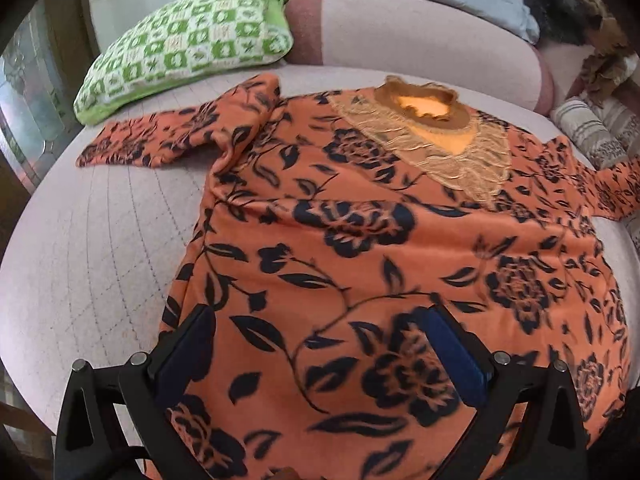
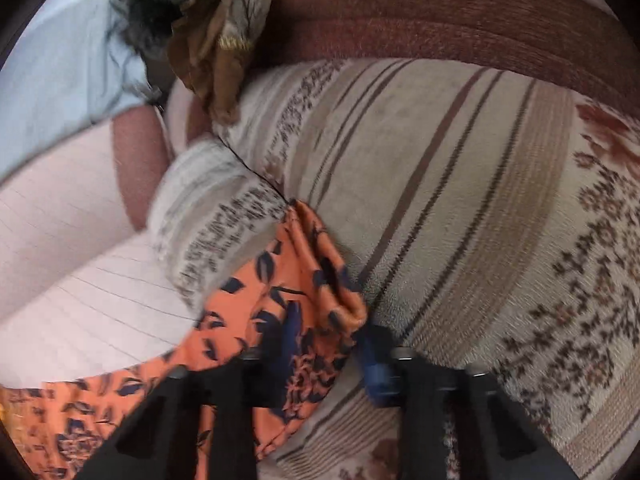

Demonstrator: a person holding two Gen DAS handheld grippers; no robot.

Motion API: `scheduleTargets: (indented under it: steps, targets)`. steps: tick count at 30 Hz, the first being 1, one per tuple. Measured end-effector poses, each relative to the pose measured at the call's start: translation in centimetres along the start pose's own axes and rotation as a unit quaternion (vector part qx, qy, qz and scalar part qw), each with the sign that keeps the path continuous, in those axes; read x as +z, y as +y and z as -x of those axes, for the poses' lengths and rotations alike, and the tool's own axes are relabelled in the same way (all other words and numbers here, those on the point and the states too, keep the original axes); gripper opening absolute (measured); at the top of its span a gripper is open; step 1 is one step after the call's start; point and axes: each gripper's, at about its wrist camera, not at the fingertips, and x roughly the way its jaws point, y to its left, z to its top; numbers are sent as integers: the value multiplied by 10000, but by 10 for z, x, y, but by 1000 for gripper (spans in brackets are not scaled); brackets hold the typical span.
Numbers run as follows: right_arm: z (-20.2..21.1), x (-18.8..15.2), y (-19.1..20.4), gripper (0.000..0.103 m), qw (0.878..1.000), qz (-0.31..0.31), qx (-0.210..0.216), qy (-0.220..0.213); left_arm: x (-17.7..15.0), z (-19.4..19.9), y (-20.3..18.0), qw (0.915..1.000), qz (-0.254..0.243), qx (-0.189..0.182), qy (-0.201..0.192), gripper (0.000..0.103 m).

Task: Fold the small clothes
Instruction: 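Grasp the sleeve cuff nearest the right tool and lift it, then fold the held sleeve and blouse side inward over the body, release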

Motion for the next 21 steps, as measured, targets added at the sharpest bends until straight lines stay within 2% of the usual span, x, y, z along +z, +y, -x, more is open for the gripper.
scheduleTargets:
  steps: [2, 5, 9, 12, 15, 18, 20, 21]
  targets:
    - [7, -1, 4, 6, 10000, 77, -44, -45, -1, -7, 9, 9999, 91, 13, 68, 103]
    - [41, 2, 30, 6, 9980, 454, 208, -380, -1, -9, 20, 9996, 286, -30, 22, 103]
    - [129, 8, 83, 6, 9858, 739, 1278, -800, 1, 1, 35, 9970, 697, -268, -185, 103]
    - [218, 6, 134, 6, 9612, 806, 2418, -1050, 0, 14, 45, 9947, 865, -358, -422, 103]
    - [296, -9, 199, 7, 9261, 949, 3475, -1125, 0, 25, 57, 9920, 1032, -408, -598, 103]
    - [357, -50, 265, 7, 8920, 1285, 4201, -1065, 1, 34, 71, 9872, 1314, -534, -730, 103]
    - [381, -89, 309, 8, 8773, 1489, 4475, -888, 1, 39, 81, 9823, 1570, -637, -803, 103]
    - [383, -104, 324, 8, 8758, 1519, 4509, -813, 0, 41, 86, 9789, 1725, -694, -850, 103]
